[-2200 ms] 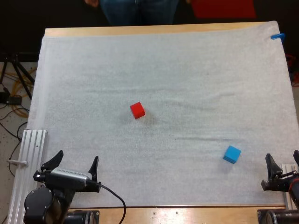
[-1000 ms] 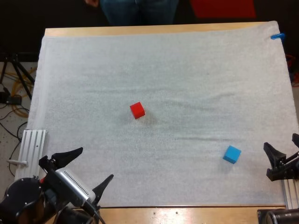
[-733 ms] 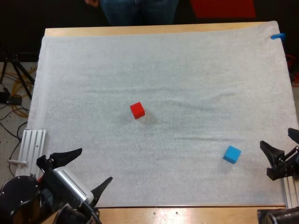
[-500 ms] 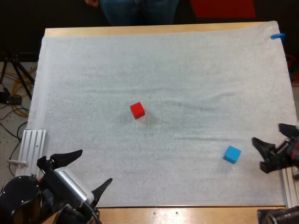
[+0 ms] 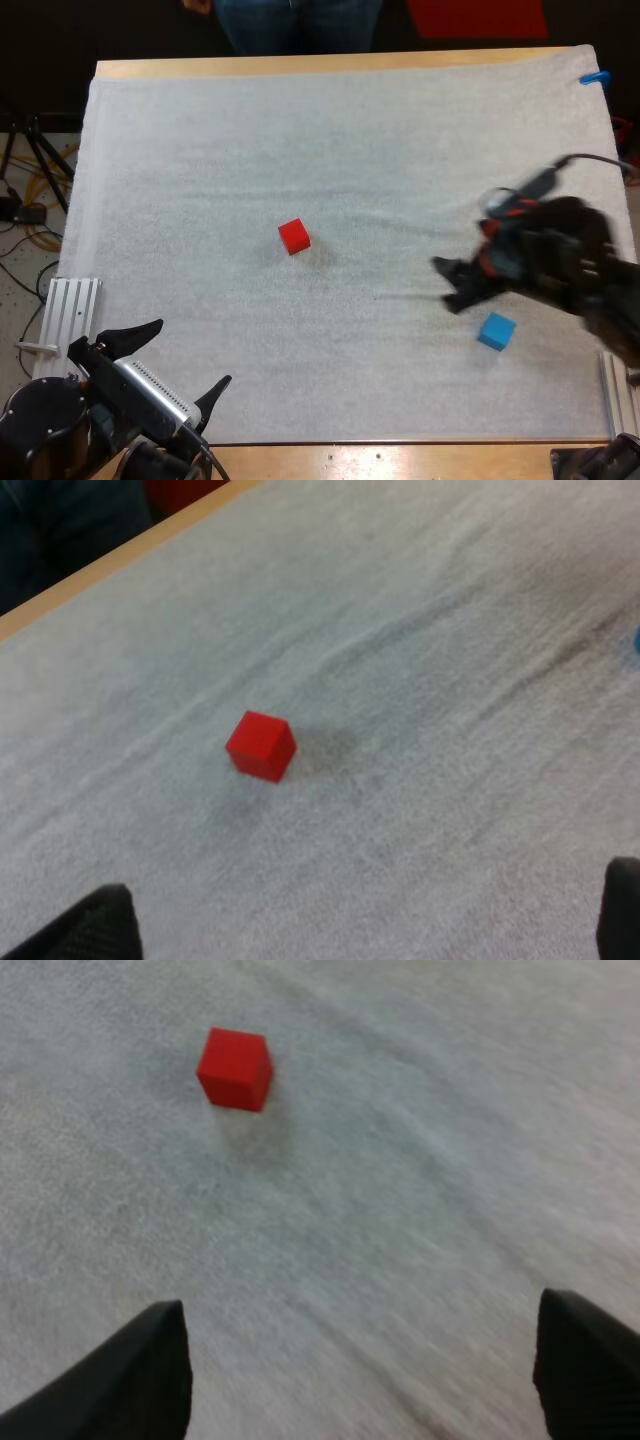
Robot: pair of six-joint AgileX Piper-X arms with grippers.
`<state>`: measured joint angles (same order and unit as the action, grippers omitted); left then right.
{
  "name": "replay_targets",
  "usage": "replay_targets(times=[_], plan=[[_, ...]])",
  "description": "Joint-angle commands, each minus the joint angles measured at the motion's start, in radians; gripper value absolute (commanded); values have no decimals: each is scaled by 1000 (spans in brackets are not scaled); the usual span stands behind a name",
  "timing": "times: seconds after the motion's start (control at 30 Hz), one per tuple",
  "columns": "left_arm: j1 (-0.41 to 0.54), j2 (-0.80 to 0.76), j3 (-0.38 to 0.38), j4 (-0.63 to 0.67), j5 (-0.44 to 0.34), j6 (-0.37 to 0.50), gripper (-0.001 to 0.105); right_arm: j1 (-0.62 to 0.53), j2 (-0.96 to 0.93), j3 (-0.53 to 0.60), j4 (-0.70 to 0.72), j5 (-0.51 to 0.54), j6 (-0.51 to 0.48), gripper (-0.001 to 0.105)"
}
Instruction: Stack red cube on blue cube
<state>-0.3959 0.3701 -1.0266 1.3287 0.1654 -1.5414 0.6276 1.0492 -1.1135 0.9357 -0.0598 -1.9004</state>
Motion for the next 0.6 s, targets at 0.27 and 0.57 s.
replay_targets(times=[0.27, 0.57], plan=[[-5, 4, -6, -6, -67, 5, 87, 153, 341, -163, -147, 94, 43, 69], [-5, 4, -6, -3, -88, 5, 87, 194, 637, -416, -147, 97, 117, 69]])
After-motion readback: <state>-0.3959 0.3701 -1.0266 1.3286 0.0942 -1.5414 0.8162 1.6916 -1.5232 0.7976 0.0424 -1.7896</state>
